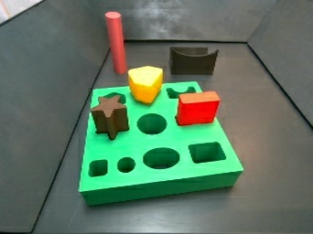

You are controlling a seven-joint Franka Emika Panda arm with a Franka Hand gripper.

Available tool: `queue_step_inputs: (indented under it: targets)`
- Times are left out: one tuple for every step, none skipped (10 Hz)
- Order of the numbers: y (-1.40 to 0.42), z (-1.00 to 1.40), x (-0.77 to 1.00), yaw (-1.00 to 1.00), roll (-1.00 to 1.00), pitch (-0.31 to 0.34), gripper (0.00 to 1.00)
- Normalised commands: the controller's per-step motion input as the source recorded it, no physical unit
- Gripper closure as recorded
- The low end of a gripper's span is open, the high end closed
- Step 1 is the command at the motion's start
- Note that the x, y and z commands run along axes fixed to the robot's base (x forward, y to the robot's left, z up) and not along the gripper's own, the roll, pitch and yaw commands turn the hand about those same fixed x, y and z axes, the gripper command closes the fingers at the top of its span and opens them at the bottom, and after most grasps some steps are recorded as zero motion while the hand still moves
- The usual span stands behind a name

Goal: Pick up the oval object. Move up. Move to above the board. Insert the oval object.
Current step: Pick up the oval object.

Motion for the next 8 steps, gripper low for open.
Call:
queue_step_inputs:
  targets:
    - [0.00, 0.00, -0.05, -1.00, 0.00, 0.000, 0.00]
    - [0.00, 0.00, -0.05, -1.00, 0.00, 0.000, 0.00]
    - [0.00, 0.00, -0.05, -1.00, 0.00, 0.000, 0.00]
    - [0.00, 0.00, -0.04, -1.00, 0.00, 0.000, 0.00]
    - [0.00, 0.00, -0.04, -1.00, 0.00, 0.000, 0.00]
    - [0.00, -0.01, 0.00, -1.00, 0.00, 0.000, 0.00]
    - [0.00, -0.03, 0.00, -1.00, 0.00, -0.001, 0.00]
    - [0.00, -0.08, 0.00, -1.00, 0.00, -0.009, 0.00]
